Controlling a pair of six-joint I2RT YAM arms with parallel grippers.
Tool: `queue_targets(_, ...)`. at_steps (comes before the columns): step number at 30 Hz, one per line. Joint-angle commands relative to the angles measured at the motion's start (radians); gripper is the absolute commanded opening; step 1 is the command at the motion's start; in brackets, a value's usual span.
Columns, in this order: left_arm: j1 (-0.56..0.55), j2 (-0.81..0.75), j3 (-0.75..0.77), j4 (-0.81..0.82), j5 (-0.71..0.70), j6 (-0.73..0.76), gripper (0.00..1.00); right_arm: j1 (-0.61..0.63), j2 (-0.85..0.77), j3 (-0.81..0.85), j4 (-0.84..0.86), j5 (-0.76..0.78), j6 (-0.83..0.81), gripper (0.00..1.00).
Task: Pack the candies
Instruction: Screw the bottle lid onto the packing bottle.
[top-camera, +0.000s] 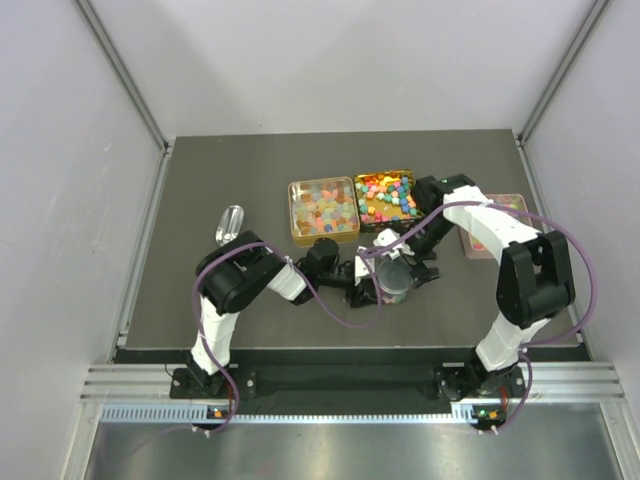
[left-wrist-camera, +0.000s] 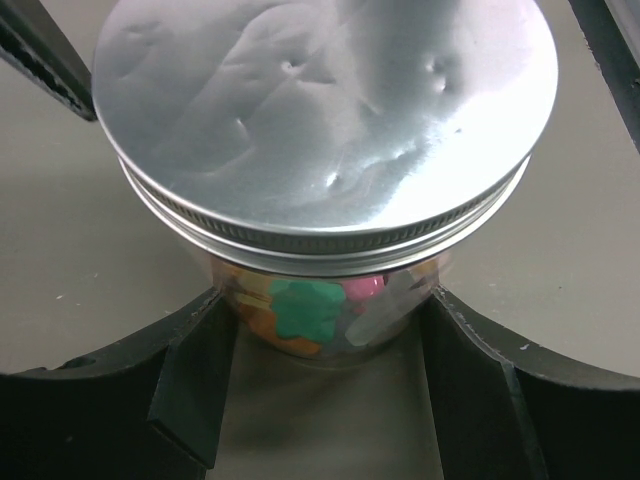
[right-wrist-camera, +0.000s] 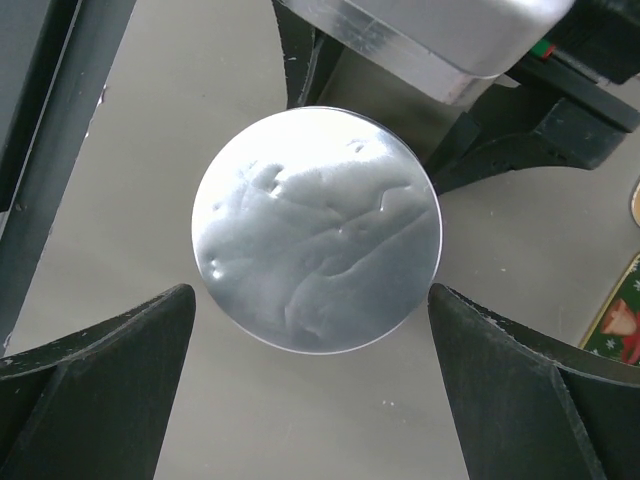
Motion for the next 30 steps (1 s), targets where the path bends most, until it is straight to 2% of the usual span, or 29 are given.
queue_targets(1,0.009,0.080,-0.041,-0.255,-0.093,0.064,0.00,0.008,0.021,0.052,-0.049,-0.045,-0.033,1.00)
queue_targets(12,0.009,0.087,-0.035,-0.259,-0.089,0.064,0.00,0.017,0.031,0.064,-0.058,-0.060,-0.018,0.85)
queue_targets(17,0.009,0.087,-0.034,-0.259,-0.088,0.062,0.00,0.025,0.048,0.070,-0.081,-0.054,-0.010,0.64)
queue_targets(30,0.012,0.076,-0.023,-0.299,-0.119,0.044,0.00,0.025,-0.035,-0.112,0.005,-0.035,0.172,0.64)
